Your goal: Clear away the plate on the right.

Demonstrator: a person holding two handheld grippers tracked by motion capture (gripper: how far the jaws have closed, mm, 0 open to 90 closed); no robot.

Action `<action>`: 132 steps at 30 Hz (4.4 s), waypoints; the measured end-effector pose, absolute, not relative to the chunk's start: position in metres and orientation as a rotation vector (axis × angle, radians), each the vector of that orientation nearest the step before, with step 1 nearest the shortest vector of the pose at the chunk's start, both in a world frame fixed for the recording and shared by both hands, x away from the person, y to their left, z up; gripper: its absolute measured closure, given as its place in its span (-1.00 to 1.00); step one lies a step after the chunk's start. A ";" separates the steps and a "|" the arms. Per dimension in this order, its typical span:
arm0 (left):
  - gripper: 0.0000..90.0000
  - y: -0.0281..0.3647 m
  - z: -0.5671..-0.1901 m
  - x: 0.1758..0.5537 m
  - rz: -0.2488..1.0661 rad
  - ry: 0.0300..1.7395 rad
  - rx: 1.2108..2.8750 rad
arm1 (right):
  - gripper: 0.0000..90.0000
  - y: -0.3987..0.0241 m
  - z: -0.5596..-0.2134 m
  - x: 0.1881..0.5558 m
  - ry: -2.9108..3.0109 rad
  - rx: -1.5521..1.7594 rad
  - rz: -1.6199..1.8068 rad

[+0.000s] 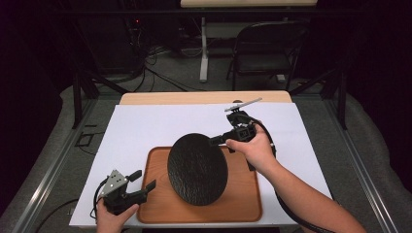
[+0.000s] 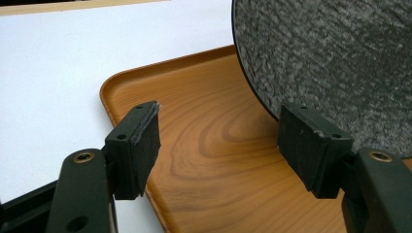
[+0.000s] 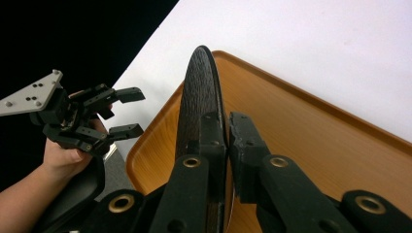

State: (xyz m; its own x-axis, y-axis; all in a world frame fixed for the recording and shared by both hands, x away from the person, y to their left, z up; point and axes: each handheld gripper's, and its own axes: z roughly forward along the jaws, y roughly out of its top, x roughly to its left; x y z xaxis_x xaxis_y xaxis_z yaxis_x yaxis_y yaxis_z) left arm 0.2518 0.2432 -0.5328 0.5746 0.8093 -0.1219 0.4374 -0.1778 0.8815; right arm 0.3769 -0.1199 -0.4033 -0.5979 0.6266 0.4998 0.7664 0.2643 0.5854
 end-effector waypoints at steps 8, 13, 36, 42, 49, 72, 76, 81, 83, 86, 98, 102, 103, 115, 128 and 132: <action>-0.28 0.243 -0.533 0.252 0.462 1.020 1.809 | 0.89 -0.117 -0.412 0.373 -2.360 -1.309 -1.236; -0.28 0.243 -0.533 0.252 0.467 1.021 1.808 | 0.89 -0.117 -0.420 0.373 -2.402 -1.320 -1.213; -0.28 0.243 -0.533 0.252 0.465 1.019 1.809 | 0.93 -0.124 -0.428 0.375 -2.439 -1.351 -1.194; -0.28 0.243 -0.533 0.252 0.465 1.019 1.808 | 0.93 -0.125 -0.429 0.375 -2.435 -1.362 -1.189; -0.28 0.243 -0.533 0.252 0.464 1.018 1.811 | 0.94 -0.128 -0.432 0.377 -2.430 -1.374 -1.189; -0.28 0.242 -0.533 0.252 0.464 1.021 1.811 | 0.93 -0.151 -0.461 0.390 -2.331 -1.440 -1.152; -0.28 0.242 -0.534 0.252 0.466 1.023 1.810 | 0.92 -0.155 -0.468 0.392 -2.312 -1.459 -1.147; -0.28 0.242 -0.534 0.252 0.467 1.025 1.816 | 0.90 -0.159 -0.476 0.393 -2.312 -1.476 -1.137; -0.28 0.242 -0.534 0.253 0.470 1.028 1.817 | 0.89 -0.160 -0.480 0.394 -2.302 -1.486 -1.140; -0.28 0.242 -0.534 0.253 0.465 1.028 1.819 | 0.89 -0.163 -0.484 0.395 -2.284 -1.487 -1.137; -0.28 0.243 -0.534 0.253 0.466 1.030 1.821 | 0.86 -0.169 -0.494 0.398 -2.262 -1.502 -1.136; -0.28 0.243 -0.534 0.254 0.463 1.033 1.823 | 0.85 -0.172 -0.501 0.400 -2.253 -1.507 -1.136; -0.28 0.243 -0.534 0.254 0.463 1.034 1.822 | 0.84 -0.173 -0.503 0.401 -2.247 -1.513 -1.133; -0.28 0.243 -0.535 0.255 0.466 1.051 1.819 | 0.78 -0.180 -0.522 0.403 -2.211 -1.544 -1.104; -0.28 0.242 -0.535 0.255 0.461 1.037 1.822 | 0.74 -0.185 -0.535 0.403 -2.185 -1.581 -1.080; -0.28 0.242 -0.535 0.256 0.461 1.038 1.823 | 0.73 -0.185 -0.538 0.404 -2.199 -1.573 -1.078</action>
State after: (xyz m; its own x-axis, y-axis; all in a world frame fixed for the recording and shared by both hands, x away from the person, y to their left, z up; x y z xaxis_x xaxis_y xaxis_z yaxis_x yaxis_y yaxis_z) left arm 0.2558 0.2419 -0.5354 0.5678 0.8139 -0.1232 0.4537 -0.1845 0.8718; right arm 0.4040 -0.1854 -0.5378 -0.3972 0.7209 0.5680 0.8905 0.1531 0.4284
